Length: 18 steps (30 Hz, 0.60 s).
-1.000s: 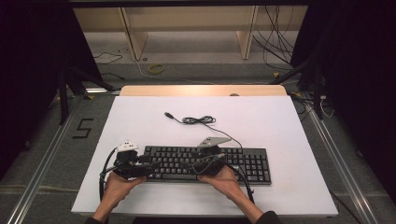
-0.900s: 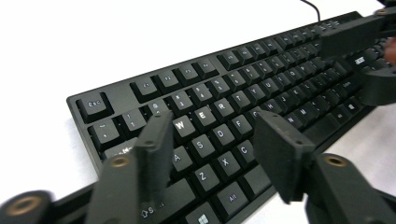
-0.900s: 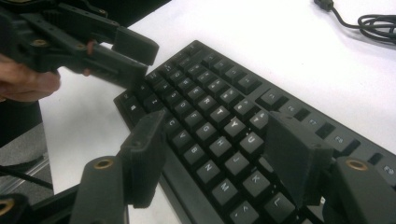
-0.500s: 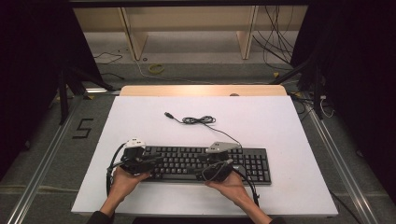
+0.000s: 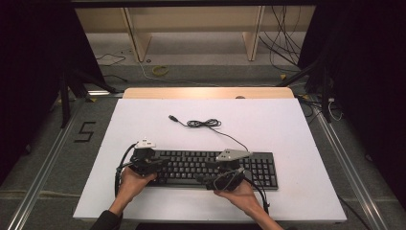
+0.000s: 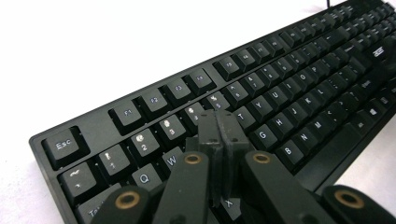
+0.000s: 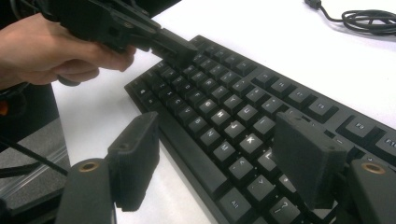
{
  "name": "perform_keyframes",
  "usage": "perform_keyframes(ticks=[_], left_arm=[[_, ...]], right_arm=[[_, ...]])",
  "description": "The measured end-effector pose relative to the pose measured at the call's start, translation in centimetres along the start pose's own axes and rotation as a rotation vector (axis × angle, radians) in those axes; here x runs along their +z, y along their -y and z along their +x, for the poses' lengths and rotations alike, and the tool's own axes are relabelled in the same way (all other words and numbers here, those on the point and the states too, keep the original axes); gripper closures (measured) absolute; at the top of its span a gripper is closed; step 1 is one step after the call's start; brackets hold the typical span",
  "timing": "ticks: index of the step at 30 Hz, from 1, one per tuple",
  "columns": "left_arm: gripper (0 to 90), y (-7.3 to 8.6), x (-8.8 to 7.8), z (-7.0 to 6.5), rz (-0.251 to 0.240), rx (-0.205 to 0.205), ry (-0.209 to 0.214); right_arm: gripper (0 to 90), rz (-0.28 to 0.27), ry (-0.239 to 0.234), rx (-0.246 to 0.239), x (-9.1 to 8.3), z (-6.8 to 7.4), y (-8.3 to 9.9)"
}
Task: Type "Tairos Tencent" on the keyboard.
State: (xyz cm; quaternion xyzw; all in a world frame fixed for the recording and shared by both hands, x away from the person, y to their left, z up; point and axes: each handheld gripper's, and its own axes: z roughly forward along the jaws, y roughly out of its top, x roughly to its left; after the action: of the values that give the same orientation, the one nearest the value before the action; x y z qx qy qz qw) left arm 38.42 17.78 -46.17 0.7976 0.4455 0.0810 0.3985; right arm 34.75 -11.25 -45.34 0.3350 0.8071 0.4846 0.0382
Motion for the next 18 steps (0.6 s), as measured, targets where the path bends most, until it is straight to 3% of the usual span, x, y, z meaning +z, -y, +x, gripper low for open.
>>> perform_keyframes(ticks=[18], left_arm=[[89.0,-0.2,1.3,0.3,0.042,0.002,-0.013]], right_arm=[[32.2,-0.004,-0.004,-0.001,-0.7,0.2,0.6]])
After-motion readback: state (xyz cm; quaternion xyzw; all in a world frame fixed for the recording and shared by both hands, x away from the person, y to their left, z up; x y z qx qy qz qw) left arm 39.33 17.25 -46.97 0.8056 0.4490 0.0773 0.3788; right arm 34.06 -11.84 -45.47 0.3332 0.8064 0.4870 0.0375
